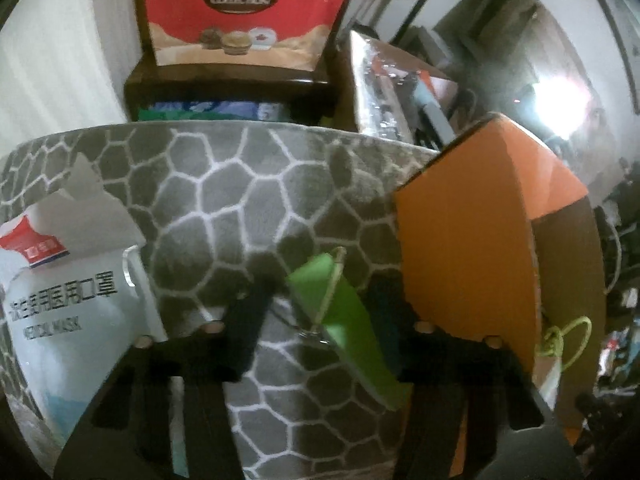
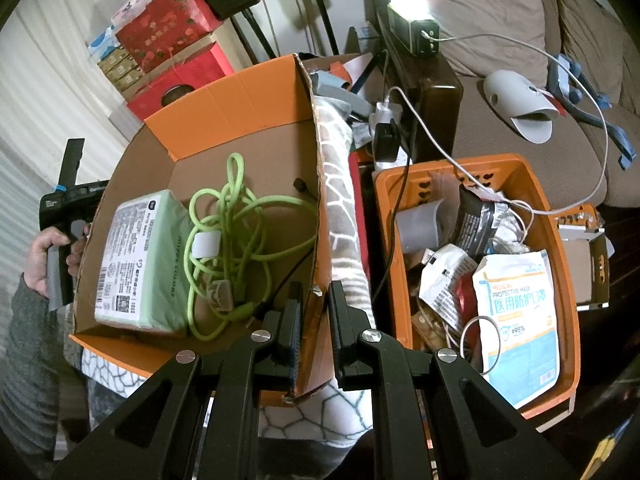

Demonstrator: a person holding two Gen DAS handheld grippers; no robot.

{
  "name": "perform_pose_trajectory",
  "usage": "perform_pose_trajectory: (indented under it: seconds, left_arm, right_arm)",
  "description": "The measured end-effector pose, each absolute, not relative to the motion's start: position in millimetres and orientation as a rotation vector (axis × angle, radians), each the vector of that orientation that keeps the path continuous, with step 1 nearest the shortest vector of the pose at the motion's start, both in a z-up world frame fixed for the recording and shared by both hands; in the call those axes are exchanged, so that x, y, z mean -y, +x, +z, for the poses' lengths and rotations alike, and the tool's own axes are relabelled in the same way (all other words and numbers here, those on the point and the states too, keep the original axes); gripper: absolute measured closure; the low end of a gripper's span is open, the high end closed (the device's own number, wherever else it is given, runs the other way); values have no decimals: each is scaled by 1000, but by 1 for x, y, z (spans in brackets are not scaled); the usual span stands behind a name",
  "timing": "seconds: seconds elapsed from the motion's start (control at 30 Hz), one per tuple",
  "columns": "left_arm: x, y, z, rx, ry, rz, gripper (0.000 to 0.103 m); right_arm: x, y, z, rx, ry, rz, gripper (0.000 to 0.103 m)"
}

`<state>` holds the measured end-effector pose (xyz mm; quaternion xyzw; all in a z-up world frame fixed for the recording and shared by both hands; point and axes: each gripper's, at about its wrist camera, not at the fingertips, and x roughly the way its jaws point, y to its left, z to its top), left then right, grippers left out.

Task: Organize objects
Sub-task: 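Close the left gripper on the green power bank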

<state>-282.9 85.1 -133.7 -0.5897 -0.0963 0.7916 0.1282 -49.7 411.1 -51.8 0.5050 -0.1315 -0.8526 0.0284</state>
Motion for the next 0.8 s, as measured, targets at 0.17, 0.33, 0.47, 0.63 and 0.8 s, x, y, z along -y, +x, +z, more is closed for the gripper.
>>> perform_pose_trajectory:
  seconds: [0.17, 0.33, 0.47, 0.63, 0.8]
  left_arm:
    - [-81, -283, -130, 297, -1723, 2290, 70]
    - [-70, -279, -123, 300, -1718, 2281, 72]
    - [-73, -282, -122, 287, -1728, 2283, 72]
    - [-81, -285, -134, 361, -1744, 2266, 72]
    - [-83, -282, -132, 410, -1714, 2256, 79]
  right_arm:
    - [-411, -49, -52, 407, 1558, -2632, 92]
    - [-411, -49, -52, 410, 1559, -2630, 92]
    - [-411, -49, -52, 413, 1559, -2631, 92]
    - [-411, -48, -54, 415, 1562, -2630, 91]
    - [-409, -48, -54, 402, 1567, -2632, 91]
